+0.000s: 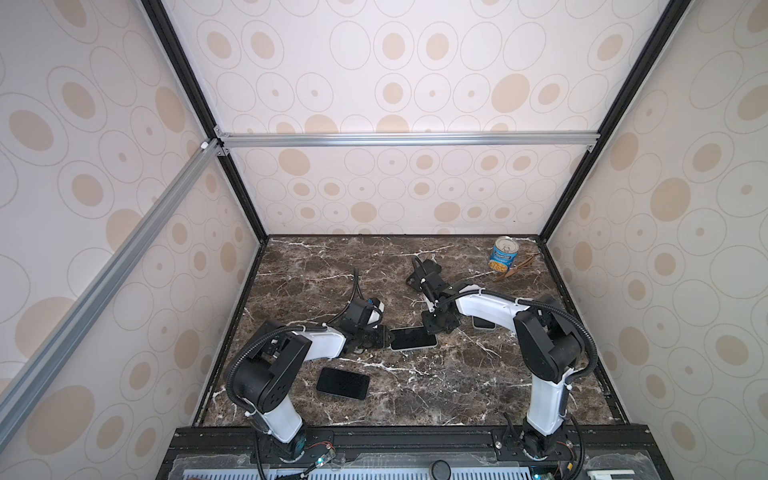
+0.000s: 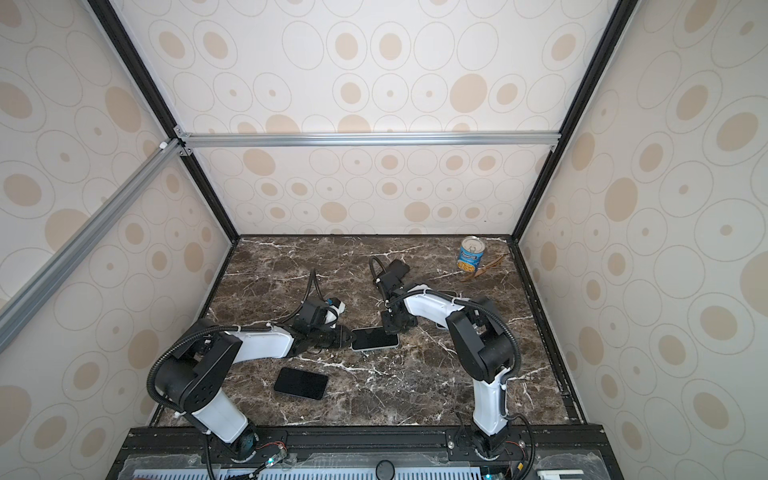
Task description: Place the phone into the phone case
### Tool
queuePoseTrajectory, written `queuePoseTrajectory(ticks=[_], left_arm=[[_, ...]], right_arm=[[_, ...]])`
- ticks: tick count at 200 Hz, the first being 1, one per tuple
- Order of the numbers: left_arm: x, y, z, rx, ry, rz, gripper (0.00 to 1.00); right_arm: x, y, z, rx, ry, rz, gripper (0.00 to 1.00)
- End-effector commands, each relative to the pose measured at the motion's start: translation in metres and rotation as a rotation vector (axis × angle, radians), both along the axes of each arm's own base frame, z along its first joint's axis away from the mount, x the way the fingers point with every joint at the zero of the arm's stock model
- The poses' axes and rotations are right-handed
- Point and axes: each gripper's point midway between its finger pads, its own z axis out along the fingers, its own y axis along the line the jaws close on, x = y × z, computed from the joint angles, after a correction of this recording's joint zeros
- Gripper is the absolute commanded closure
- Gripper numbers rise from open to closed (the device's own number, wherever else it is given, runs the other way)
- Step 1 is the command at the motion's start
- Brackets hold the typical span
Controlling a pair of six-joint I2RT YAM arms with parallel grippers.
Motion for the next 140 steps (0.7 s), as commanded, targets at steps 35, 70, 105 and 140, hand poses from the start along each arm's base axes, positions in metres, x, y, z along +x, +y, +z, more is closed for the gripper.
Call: queuePoseTrajectory(ticks=[35, 70, 105, 140], left_arm=[[0.051, 0.014, 0.080, 0.010, -0.173, 0.043, 0.77], [0.069, 0.033, 0.154, 0.050, -0.359, 0.037, 0.75], [0.069, 0.052, 0.183, 0.140, -0.530, 0.012, 0.69], [0.059, 0.064, 0.202, 0.169, -0.675, 0.009, 0.61]], right_arm=[[-0.018, 0.001, 0.009, -0.043, 0.042, 0.111, 0.84], [0.010, 0.034, 0.084, 0.115, -0.164, 0.248, 0.68], [0.011, 0.054, 0.110, 0.190, -0.281, 0.513, 0.25], [0.009, 0.050, 0.089, 0.108, -0.209, 0.722, 0.15]])
